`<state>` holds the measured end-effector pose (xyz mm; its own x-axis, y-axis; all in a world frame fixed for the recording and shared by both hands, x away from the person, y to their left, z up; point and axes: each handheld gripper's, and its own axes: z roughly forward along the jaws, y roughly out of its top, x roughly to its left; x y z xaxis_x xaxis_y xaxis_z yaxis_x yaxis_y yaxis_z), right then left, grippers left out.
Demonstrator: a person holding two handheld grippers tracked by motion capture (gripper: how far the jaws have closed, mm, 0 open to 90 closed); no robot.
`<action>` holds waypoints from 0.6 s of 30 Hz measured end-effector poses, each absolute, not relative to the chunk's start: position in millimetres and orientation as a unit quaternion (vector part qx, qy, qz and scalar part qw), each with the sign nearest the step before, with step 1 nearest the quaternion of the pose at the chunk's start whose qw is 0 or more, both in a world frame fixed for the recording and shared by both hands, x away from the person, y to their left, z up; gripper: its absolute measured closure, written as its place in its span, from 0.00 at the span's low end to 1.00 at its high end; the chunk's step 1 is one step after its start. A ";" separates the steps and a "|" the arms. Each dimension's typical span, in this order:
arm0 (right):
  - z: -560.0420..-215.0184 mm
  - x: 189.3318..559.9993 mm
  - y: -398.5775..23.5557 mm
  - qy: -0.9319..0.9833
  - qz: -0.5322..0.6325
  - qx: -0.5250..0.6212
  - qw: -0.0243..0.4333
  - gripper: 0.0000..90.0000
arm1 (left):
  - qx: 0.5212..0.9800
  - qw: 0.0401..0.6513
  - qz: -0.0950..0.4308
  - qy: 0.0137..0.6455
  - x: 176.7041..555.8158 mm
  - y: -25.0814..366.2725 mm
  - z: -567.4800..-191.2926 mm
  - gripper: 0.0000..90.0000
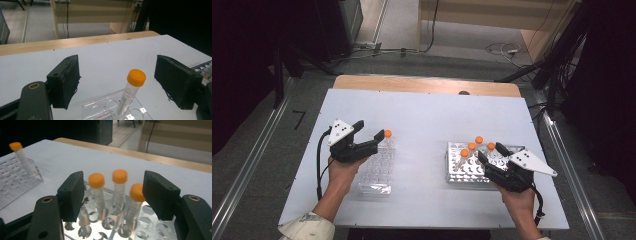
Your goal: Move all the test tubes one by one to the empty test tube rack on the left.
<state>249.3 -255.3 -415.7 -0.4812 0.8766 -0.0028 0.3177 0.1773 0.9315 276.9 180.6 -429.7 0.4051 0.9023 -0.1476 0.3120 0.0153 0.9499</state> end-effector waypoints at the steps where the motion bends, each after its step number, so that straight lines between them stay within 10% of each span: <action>1: -416.8 250.0 -257.7 0.708 0.484 0.424 0.291 0.36 | 0.646 0.535 0.276 0.470 276.9 180.6 -429.8 0.23; 18: -443.8 261.7 -267.5 0.695 0.473 0.453 0.298 0.44 | 0.645 0.535 0.278 0.470 276.0 179.7 -429.7 0.23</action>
<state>261.7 -267.5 -443.8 -0.4122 0.9110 0.0130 0.3469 0.1437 0.9268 276.0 179.7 -429.7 0.4038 0.9034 -0.1441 0.3087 0.0137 0.9510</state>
